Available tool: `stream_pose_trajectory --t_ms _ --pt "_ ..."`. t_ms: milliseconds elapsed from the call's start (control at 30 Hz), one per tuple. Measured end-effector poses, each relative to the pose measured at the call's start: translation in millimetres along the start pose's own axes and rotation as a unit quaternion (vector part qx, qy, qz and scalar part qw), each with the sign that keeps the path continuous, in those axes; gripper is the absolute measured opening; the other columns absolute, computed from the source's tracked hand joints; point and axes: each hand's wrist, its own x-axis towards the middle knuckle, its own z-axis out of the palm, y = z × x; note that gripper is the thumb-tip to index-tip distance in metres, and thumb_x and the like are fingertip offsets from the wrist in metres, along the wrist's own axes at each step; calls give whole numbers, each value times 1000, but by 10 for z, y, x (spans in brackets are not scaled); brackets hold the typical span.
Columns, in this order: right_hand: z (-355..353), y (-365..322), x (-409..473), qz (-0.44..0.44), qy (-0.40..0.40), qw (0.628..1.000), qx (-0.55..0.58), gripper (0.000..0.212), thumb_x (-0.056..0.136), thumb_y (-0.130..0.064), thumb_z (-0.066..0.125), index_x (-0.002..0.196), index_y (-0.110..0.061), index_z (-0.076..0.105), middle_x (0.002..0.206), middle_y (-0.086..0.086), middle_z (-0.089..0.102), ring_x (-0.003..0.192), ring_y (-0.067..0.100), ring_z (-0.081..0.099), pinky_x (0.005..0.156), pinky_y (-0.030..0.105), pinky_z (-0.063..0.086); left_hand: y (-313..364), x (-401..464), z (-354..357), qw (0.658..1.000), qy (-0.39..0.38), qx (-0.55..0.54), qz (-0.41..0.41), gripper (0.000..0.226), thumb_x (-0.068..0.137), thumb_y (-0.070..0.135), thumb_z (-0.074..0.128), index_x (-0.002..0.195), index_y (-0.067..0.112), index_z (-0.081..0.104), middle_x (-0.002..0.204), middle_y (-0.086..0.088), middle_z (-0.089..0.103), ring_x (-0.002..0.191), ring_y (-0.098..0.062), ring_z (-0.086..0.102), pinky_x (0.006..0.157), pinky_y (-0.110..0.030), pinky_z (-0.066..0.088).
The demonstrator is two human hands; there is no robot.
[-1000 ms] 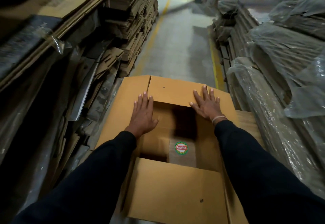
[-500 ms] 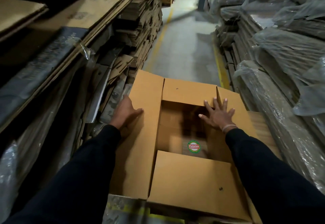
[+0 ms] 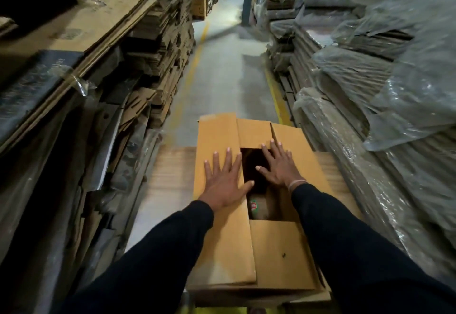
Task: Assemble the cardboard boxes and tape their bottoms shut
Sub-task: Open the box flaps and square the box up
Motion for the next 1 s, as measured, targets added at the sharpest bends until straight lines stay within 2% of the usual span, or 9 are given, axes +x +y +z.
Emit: stream_pose_trajectory --t_ms 67,267,467,533,600,667,767,900,1000 --pt "50 58 -156 -11 17 1000 3 82 108 -63 30 169 -24 -7 175 9 -20 162 31 -17 131 57 2 21 10 189 996 16 89 -11 93 99 77 22 167 25 -14 171 -10 -28 155 -46 -27 122 -69 -8" --pt "187 222 -554 15 47 997 65 82 104 -70 19 168 -31 -12 174 2 -24 161 32 -18 129 62 1 -4 39 295 992 43 122 -5 92 99 73 19 167 19 -10 173 -15 -22 156 -48 -22 122 -70 -6" --pt "130 357 -827 237 87 953 169 83 103 -76 18 169 -32 -4 176 3 -14 161 39 -11 122 68 -8 -1 83 288 991 31 133 -4 93 99 71 25 167 17 -7 174 -13 -19 157 -49 -18 123 -71 -5" --pt "146 547 -857 351 85 904 230 95 96 -82 33 169 -27 7 177 11 1 160 47 6 124 69 7 -7 96 269 992 27 125 -1 93 99 72 27 167 18 -7 174 -12 -19 157 -48 -18 123 -70 -5" --pt "66 744 -868 418 86 850 308 101 81 -80 60 157 -15 40 162 20 41 140 45 48 114 60 43 -6 105 250 993 20 118 0 94 99 72 28 167 18 -7 174 -10 -19 157 -48 -18 124 -69 -5" --pt "-178 810 -960 388 96 862 313 65 79 -64 70 112 -7 69 118 18 72 100 36 68 89 45 58 -5 112 233 994 13 109 1 94 99 72 30 167 19 -7 175 -9 -19 157 -47 -19 124 -69 -6" --pt "-664 789 -1038 337 123 904 230 26 91 -33 67 84 -8 67 96 16 71 86 33 64 74 35 48 -21 102 218 994 7 109 4 94 99 71 30 168 19 -8 175 -9 -19 157 -47 -19 124 -69 -5" --pt "-1236 480 -1134 215 116 922 300 28 101 -20 57 123 -15 73 112 8 72 96 27 67 71 31 53 -3 79 187 994 -3 112 7 96 100 73 30 167 19 -11 174 -10 -21 156 -48 -20 124 -68 -5" --pt "-1346 19 -1219 100 -12 913 395 49 109 -32 57 157 -30 49 143 4 62 124 26 63 101 37 52 14 46 180 994 -10 108 11 96 100 73 30 167 19 -11 174 -10 -22 156 -48 -21 124 -69 -6"
